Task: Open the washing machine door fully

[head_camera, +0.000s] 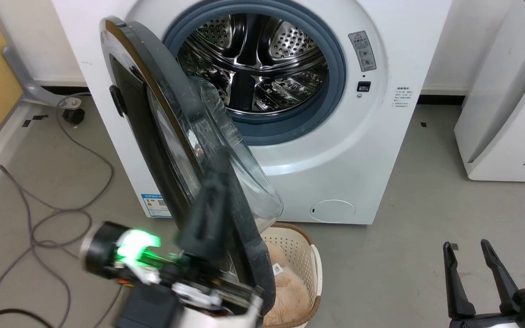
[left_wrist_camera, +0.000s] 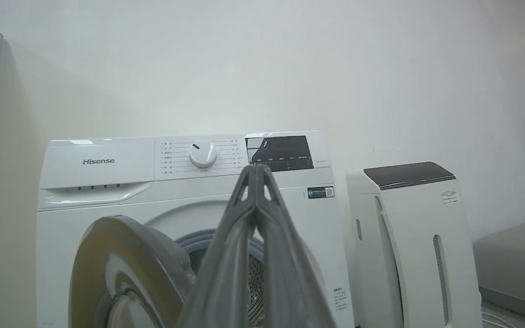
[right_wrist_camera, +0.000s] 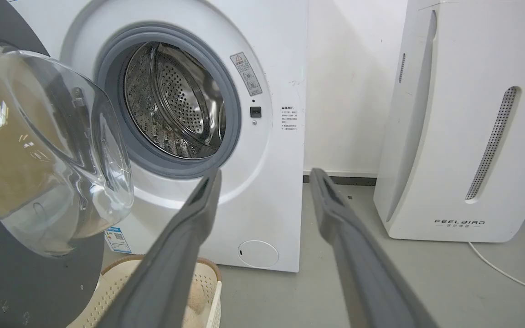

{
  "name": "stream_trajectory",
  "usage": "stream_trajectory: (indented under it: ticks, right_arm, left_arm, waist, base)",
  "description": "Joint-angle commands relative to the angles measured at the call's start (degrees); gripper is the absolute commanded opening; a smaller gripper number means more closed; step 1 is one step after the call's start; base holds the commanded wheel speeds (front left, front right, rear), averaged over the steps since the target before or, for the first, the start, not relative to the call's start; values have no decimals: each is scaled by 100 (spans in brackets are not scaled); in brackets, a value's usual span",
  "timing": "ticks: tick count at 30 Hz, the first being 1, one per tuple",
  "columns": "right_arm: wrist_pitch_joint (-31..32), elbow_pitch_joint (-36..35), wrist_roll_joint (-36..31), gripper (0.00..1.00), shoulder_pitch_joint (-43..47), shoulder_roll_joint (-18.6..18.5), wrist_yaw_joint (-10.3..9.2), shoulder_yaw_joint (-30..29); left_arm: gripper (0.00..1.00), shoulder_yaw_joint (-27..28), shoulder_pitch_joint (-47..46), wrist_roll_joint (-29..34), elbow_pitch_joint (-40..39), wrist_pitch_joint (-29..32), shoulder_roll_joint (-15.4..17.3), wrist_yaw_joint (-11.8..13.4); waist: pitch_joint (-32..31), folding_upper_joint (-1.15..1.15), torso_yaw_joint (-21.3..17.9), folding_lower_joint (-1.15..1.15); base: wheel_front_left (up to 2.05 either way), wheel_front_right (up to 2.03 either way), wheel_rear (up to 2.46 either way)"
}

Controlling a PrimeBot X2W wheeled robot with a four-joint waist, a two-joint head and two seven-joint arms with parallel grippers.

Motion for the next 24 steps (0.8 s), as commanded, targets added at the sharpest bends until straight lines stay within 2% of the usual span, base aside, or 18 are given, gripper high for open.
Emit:
stream_trajectory:
  ticks: [1,6,18,24]
  right_arm:
    - [-24,-16,38,100,120,27,29,16]
    - [-24,-18,29,100,115,27,29,31]
    - [-24,-21,20,100,101,27,29,5]
    - [-24,1,16,100,63,27,29,14]
  left_arm:
    - [0,-257,-20,28,13,-25,16,-115]
    - [0,-891,117,75,277,-25,21,-356]
    - [0,-1549,368,76,765,-25,36,-488]
    - [0,-1625,435,26,1106,-25,65,-451]
  waist:
    - [-12,0,12,0]
    - [-15,0,26,0]
    - [40,0,84,0]
    - [85,0,100,0]
  base:
    - [0,0,0]
    - [0,0,0]
    - [0,0,0]
    - [0,0,0]
